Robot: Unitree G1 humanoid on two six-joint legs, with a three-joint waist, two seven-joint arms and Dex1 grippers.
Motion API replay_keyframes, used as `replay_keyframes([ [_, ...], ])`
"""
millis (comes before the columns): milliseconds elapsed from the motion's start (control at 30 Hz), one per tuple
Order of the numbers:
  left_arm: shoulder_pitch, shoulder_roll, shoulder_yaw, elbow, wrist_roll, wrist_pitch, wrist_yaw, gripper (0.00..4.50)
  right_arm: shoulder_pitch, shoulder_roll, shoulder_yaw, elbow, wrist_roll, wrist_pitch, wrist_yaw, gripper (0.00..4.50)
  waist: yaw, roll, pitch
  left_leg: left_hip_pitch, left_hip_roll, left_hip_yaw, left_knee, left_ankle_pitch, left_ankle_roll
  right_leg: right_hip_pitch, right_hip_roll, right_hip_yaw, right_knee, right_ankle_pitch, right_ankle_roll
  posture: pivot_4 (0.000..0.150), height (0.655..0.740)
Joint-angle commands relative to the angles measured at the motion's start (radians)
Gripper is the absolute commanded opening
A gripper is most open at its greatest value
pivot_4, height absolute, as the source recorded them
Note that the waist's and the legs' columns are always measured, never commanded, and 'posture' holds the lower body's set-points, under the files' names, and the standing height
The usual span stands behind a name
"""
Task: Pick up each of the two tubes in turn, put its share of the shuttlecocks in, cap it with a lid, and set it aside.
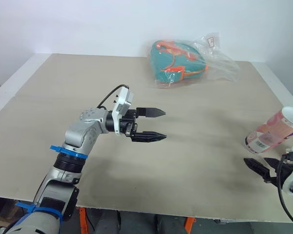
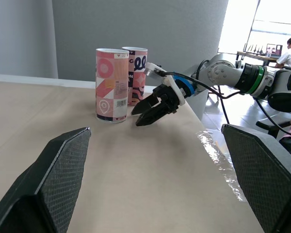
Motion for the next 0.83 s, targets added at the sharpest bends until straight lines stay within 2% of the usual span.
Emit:
replay_keyframes([
  [33, 0.021, 0.054, 0.049, -0.056, -0.028, 0.032, 0.001, 4.50, 0.081, -0.008, -0.048, -0.142, 0.054, 0.001, 0.065, 4.47, 0.000, 0.000, 0.000, 0.000, 0.000, 0.000, 0.000, 0.000, 0.000, 0.000, 0.000, 0.000, 0.000, 0.000, 0.000, 0.150, 0.7400],
  [133, 0.077, 0.112, 0.038, -0.065, 0.019, 0.021, 0.007, 4.50, 0.118, 0.011, -0.026, -0.247, 0.081, -0.017, 0.081, 4.47, -0.003, 0.001, 0.000, 0.000, 0.001, 0.000, -0.001, 0.000, 0.000, 0.000, 0.000, 0.000, 0.000, -0.001, -0.001, 0.150, 0.7400],
  [233, 0.131, 0.148, 0.025, -0.042, 0.066, 0.023, 0.046, 4.50, 0.117, 0.046, 0.064, -0.345, 0.080, -0.052, 0.080, 4.47, -0.003, 0.001, 0.000, 0.001, 0.001, 0.000, -0.001, 0.000, 0.000, 0.000, 0.000, 0.000, 0.000, -0.001, -0.001, 0.150, 0.7400],
  [367, 0.195, 0.141, 0.069, -0.008, 0.103, 0.007, 0.166, 4.50, 0.014, 0.096, 0.227, -0.410, 0.081, -0.067, 0.045, 4.47, -0.001, -0.002, 0.001, 0.001, 0.001, 0.000, -0.001, 0.000, -0.001, 0.001, 0.000, 0.000, 0.000, 0.000, -0.001, 0.150, 0.7400],
  [567, 0.297, 0.149, 0.122, -0.028, 0.151, -0.026, 0.321, 4.50, -0.145, 0.131, 0.390, -0.368, 0.048, -0.079, 0.020, 4.47, 0.001, -0.003, 0.001, 0.001, 0.001, 0.001, 0.000, 0.001, -0.001, 0.000, 0.000, 0.001, 0.000, 0.001, -0.001, 0.150, 0.7400],
  [833, 0.381, 0.138, 0.155, -0.070, 0.144, -0.052, 0.376, 4.50, -0.227, 0.158, 0.492, -0.291, 0.010, -0.120, 0.024, 4.47, 0.011, -0.004, 0.001, 0.000, 0.001, 0.000, -0.003, 0.000, -0.002, -0.001, -0.001, -0.001, -0.001, 0.000, -0.003, 0.150, 0.7400],
])
